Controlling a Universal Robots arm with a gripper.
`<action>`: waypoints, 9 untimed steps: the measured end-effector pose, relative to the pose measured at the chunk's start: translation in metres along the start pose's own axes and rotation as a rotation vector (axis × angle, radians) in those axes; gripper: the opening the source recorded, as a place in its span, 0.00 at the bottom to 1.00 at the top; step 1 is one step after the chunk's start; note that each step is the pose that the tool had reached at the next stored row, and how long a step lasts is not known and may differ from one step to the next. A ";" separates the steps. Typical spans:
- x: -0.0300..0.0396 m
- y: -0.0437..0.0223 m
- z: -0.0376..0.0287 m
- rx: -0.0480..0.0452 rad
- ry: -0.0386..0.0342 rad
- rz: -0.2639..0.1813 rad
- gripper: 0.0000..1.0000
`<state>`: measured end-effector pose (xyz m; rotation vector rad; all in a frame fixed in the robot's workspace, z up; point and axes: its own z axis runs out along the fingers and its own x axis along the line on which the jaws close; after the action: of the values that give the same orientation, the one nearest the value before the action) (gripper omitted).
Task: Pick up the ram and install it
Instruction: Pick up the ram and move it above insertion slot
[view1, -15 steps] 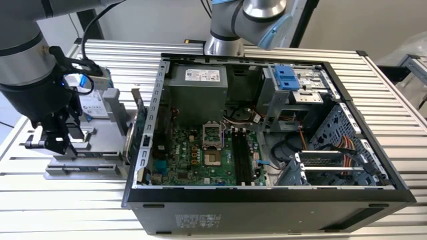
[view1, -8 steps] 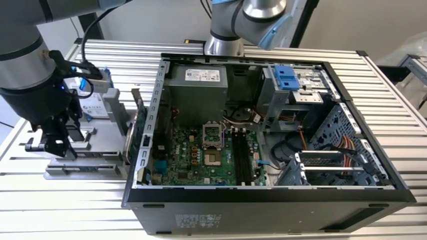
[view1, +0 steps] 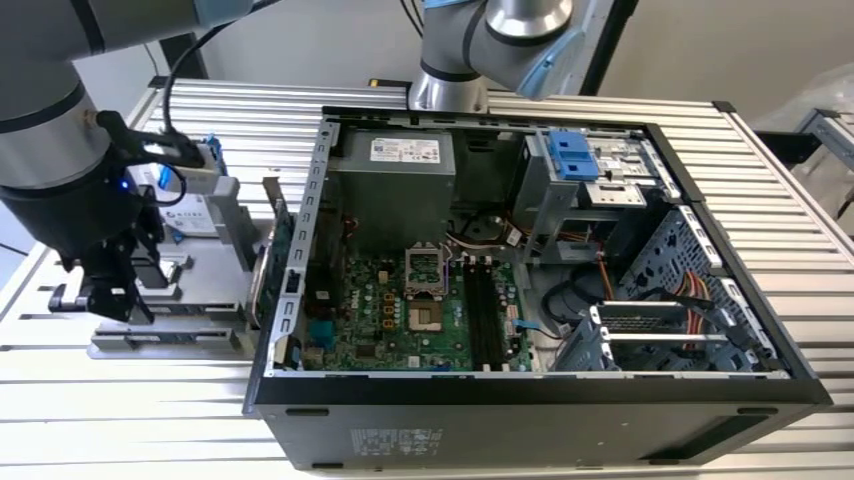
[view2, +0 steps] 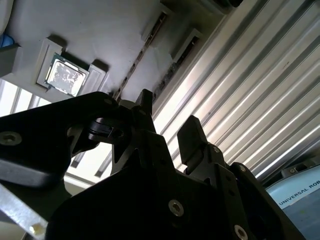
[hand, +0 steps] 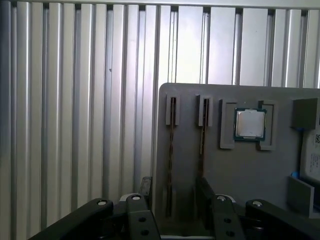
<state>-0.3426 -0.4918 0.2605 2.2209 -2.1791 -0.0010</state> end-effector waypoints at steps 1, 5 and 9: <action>0.0001 0.0001 0.0007 -0.0001 0.0000 0.003 1.00; 0.0002 0.0001 0.0032 -0.0004 -0.0002 0.020 1.00; 0.0001 0.0001 0.0072 -0.0005 -0.0003 0.020 1.00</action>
<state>-0.3428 -0.4921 0.2533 2.1993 -2.2007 -0.0014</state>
